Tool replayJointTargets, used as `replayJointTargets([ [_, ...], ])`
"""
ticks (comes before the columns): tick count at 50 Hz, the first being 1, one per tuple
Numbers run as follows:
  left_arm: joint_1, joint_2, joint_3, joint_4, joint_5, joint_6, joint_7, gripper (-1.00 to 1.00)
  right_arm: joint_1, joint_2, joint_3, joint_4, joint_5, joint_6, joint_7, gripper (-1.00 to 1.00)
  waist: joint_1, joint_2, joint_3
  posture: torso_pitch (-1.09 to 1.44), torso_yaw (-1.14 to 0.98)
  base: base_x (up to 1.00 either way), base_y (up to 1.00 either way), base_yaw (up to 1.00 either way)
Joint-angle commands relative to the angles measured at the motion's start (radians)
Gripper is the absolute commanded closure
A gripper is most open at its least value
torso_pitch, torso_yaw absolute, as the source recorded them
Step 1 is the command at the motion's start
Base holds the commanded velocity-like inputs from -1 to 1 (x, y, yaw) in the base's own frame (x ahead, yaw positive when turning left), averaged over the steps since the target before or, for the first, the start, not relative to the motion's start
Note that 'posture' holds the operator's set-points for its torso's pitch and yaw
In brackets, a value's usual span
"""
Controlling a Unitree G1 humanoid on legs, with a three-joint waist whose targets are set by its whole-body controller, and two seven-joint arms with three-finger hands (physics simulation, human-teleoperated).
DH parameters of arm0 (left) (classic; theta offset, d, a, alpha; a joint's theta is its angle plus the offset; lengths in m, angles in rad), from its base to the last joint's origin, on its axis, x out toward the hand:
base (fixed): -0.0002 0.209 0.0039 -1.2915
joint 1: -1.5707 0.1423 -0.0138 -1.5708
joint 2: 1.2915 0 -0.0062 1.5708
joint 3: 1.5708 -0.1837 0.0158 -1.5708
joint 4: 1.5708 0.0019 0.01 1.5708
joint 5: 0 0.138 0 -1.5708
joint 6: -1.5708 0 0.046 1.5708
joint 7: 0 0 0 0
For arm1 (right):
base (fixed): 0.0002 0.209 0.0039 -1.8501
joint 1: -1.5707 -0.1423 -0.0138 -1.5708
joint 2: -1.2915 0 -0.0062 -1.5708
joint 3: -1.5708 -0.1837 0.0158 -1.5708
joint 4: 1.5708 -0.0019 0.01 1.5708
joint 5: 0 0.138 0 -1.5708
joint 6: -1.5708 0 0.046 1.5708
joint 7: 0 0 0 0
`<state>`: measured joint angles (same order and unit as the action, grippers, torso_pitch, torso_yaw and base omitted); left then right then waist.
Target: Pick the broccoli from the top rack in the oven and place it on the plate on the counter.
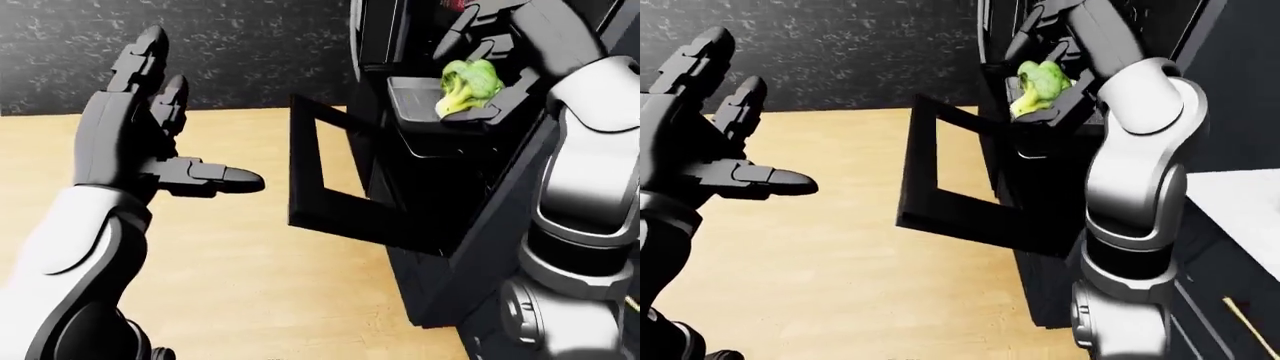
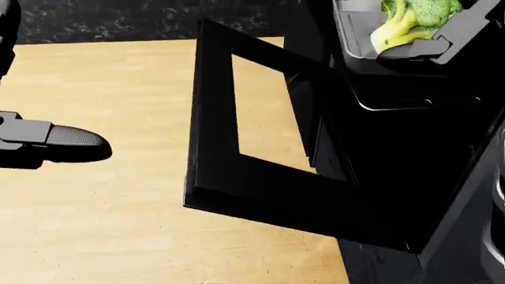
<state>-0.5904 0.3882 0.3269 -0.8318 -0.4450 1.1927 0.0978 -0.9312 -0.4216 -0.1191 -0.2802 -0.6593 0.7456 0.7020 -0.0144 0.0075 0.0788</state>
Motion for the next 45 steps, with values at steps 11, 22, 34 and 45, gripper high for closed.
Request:
replayJointTargets([
  [11, -0.02, -0.008, -0.019, -0.015, 0.016, -0.025, -0.016, -1.0, -0.019, -0.047, -0.043, -0.096, -0.014, 0.029, 0.0, 1.0, -0.008, -0.019, -0.055, 0.0, 0.0, 0.0, 0.0, -1.0],
  [22, -0.01, -0.018, -0.02, -0.021, 0.035, -0.028, -0.032, -1.0, -0.021, -0.055, -0.045, -0.098, -0.001, 0.026, -0.005, 1.0, -0.005, 0.102, -0.01, 0.0, 0.0, 0.0, 0.0, -1.0],
  [34, -0.038, -0.015, -0.01, -0.027, 0.027, 0.001, -0.029, -1.0, -0.032, -0.061, -0.045, -0.102, 0.017, 0.039, -0.006, 1.0, 0.02, 0.002, -0.01, 0.0, 0.0, 0.08, -0.11, -0.12],
  [45, -0.025, -0.012, -0.01, -0.022, 0.028, -0.015, -0.033, -1.0, -0.027, -0.056, -0.039, -0.093, 0.01, 0.022, -0.008, 1.0, 0.043, 0.02, -0.021, 0.0, 0.0, 0.37, -0.29, 0.0],
])
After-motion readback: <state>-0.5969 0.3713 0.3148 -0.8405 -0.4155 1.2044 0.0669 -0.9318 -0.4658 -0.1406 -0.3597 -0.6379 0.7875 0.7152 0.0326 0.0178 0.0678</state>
